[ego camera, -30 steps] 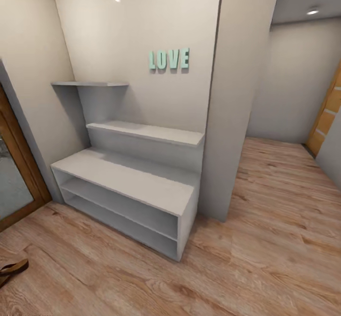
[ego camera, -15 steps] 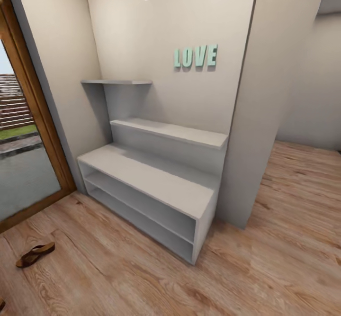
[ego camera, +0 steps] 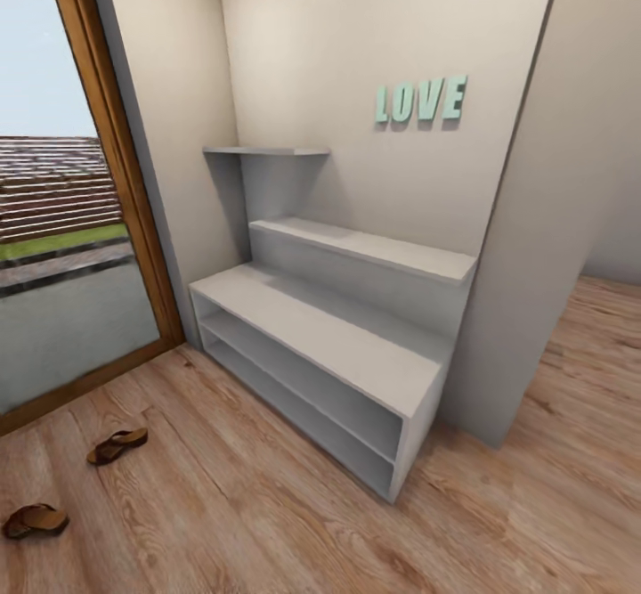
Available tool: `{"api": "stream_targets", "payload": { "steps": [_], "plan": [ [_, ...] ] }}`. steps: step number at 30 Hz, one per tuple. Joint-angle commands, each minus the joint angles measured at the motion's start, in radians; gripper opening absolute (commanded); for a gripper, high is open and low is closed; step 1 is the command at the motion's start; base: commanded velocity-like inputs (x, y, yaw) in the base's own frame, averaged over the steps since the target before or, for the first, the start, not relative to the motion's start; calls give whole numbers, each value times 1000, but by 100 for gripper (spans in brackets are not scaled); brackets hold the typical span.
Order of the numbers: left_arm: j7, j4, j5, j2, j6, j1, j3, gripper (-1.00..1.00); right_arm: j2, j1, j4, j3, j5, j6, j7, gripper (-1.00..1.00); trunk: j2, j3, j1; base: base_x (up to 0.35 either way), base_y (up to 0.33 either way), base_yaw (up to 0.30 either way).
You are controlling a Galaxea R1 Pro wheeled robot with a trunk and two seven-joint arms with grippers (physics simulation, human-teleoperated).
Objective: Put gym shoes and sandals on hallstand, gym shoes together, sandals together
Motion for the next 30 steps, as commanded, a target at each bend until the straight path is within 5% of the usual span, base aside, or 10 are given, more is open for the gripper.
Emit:
{"api": "stream_targets", "payload": {
  "steps": [1, 13, 30],
  "plan": [
    [0, 1, 0, 0, -3, -1, 0, 100, 0, 1, -2, -1, 0, 0, 0, 100, 0, -1, 0, 0, 0, 285],
    [0, 1, 1, 0, -3, -1, 1, 100, 1, 1, -3, -1, 0, 0, -1, 100, 0, -2, 0, 14, 0, 291],
    [0, 1, 3, 0, -3, -1, 2, 100, 1, 1, -5, -1, 0, 0, -2, 100, 0, -2, 0, 297, 75, 300]
  ]
}}
